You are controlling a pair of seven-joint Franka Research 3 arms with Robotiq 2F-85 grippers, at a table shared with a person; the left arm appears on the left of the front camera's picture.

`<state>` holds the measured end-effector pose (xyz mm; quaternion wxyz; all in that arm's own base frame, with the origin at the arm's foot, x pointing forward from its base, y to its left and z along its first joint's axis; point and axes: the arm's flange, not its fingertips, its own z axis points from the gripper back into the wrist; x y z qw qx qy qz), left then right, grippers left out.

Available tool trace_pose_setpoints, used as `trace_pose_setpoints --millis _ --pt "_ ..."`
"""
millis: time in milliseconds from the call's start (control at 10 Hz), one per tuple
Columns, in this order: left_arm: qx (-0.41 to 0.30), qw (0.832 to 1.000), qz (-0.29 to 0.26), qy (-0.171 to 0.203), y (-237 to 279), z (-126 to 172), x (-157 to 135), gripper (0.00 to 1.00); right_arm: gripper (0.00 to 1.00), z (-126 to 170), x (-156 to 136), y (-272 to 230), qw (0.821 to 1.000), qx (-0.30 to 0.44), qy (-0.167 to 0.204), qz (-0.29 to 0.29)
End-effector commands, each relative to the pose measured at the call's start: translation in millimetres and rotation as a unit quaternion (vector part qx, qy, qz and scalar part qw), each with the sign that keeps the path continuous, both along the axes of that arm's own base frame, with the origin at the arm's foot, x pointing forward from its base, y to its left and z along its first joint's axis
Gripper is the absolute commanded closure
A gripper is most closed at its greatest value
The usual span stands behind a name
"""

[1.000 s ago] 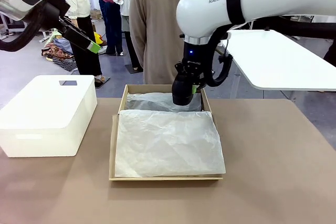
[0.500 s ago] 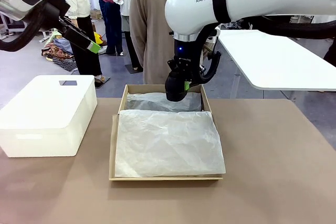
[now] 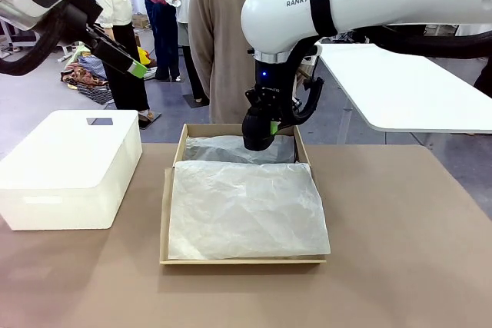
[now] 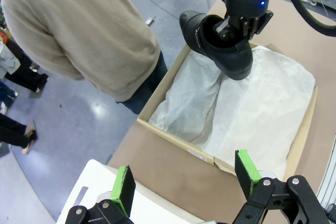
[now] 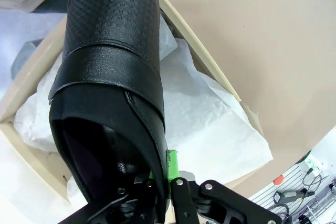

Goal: Pack the shoes into the box.
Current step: Place the other shoe of the Shoes into the Shoes Box.

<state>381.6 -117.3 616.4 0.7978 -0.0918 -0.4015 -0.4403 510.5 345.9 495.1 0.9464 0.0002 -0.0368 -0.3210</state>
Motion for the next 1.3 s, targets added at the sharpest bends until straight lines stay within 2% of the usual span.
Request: trace_pose_setpoints --millis 0,100,500,1000,1200 --pt "-0.008 1.000 -0.004 0.001 2 0 -1 0.00 1.00 3 -2 -2 1.000 0.002 -0.007 0.000" --pt "-0.008 1.000 -0.004 0.001 2 0 -1 0.00 1.00 0 0 0 1.000 0.000 0.000 0.000" --pt "-0.008 1.000 -0.004 0.001 2 0 -1 0.00 1.00 19 -1 43 0.991 -0.019 -0.017 -0.130" --pt "-0.008 1.000 -0.004 0.001 2 0 -1 0.00 1.00 22 -1 97 0.964 -0.012 0.022 -0.266" --pt "-0.008 1.000 -0.004 0.001 2 0 -1 0.00 1.00 17 -3 110 0.953 -0.013 0.018 -0.302"
